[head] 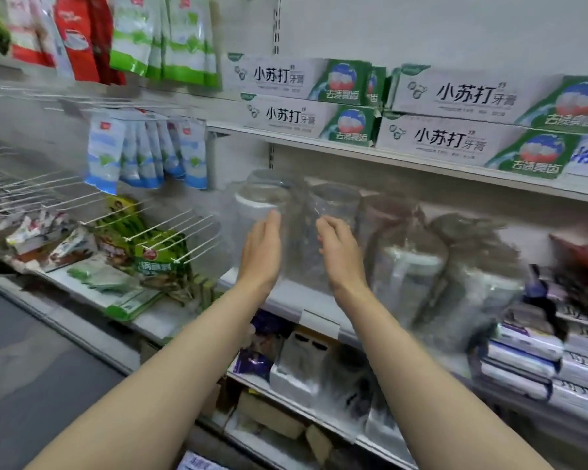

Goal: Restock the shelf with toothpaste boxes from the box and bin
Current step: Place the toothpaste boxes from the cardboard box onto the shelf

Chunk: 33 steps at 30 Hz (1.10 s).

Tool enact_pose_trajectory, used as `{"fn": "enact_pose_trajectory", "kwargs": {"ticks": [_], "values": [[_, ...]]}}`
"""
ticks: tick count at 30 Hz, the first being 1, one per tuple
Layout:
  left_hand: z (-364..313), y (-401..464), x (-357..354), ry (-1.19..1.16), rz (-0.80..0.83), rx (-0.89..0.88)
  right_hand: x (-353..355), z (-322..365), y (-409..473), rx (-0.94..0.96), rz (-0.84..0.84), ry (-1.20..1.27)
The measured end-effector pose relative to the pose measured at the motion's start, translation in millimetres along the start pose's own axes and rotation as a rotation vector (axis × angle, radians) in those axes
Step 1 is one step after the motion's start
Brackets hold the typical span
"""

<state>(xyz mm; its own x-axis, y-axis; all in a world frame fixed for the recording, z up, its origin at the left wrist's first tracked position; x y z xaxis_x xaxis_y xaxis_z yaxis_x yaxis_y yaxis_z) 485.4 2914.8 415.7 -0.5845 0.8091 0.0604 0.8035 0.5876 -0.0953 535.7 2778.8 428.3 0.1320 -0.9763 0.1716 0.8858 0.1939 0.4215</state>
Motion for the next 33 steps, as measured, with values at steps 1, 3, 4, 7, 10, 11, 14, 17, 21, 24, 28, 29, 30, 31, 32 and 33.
{"fn": "enact_pose_trajectory", "kwargs": {"ticks": [1,3,4,7,10,11,14,17,21,24,28,29,30,31,32,33], "values": [[9,9,11,0.016,0.009,0.006,-16,-10,-1,-0.026,0.000,-0.002],[28,25,27,0.053,0.020,0.008,-46,-32,-5,-0.079,0.015,-0.007],[41,32,34,0.075,0.015,0.020,-58,-43,-8,-0.111,0.022,0.005],[87,51,47,0.147,0.000,0.102,-91,-81,-22,-0.193,0.040,0.015],[139,68,54,0.206,-0.013,0.188,-114,-122,-43,-0.282,0.067,-0.015],[158,73,55,0.210,-0.017,0.212,-120,-135,-50,-0.304,0.082,-0.030],[217,80,58,0.222,-0.036,0.319,-138,-181,-72,-0.364,0.141,-0.093],[289,80,62,0.225,-0.057,0.424,-155,-241,-101,-0.442,0.187,-0.118],[406,62,76,0.259,-0.066,0.606,-178,-335,-158,-0.581,0.306,-0.153],[500,43,95,0.297,-0.116,0.747,-195,-412,-214,-0.686,0.382,-0.202],[621,16,118,0.289,-0.188,0.918,-215,-513,-299,-0.846,0.474,-0.283],[648,10,123,0.290,-0.207,0.943,-221,-537,-316,-0.874,0.504,-0.312],[673,5,128,0.291,-0.223,0.961,-226,-560,-333,-0.901,0.530,-0.330],[700,1,133,0.289,-0.237,0.971,-232,-581,-347,-0.927,0.551,-0.341],[723,-2,136,0.285,-0.256,0.982,-238,-600,-360,-0.954,0.559,-0.341],[746,-4,140,0.274,-0.275,0.999,-243,-619,-372,-0.978,0.552,-0.330]]}}
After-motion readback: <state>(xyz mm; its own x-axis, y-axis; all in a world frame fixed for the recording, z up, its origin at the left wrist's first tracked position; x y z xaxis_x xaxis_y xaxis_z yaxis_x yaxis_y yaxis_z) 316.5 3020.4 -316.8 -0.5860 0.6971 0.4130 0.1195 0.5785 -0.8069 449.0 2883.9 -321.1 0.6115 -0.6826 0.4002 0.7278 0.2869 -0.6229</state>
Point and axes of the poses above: each hand's wrist, its own y-axis towards the middle knuckle, its own x-axis out of the back of the hand, z = x × y, the point moved 6 cm from there along y, towards the middle knuckle, and after that the axes turned 11 degrees about x, right-handed, at the moved point
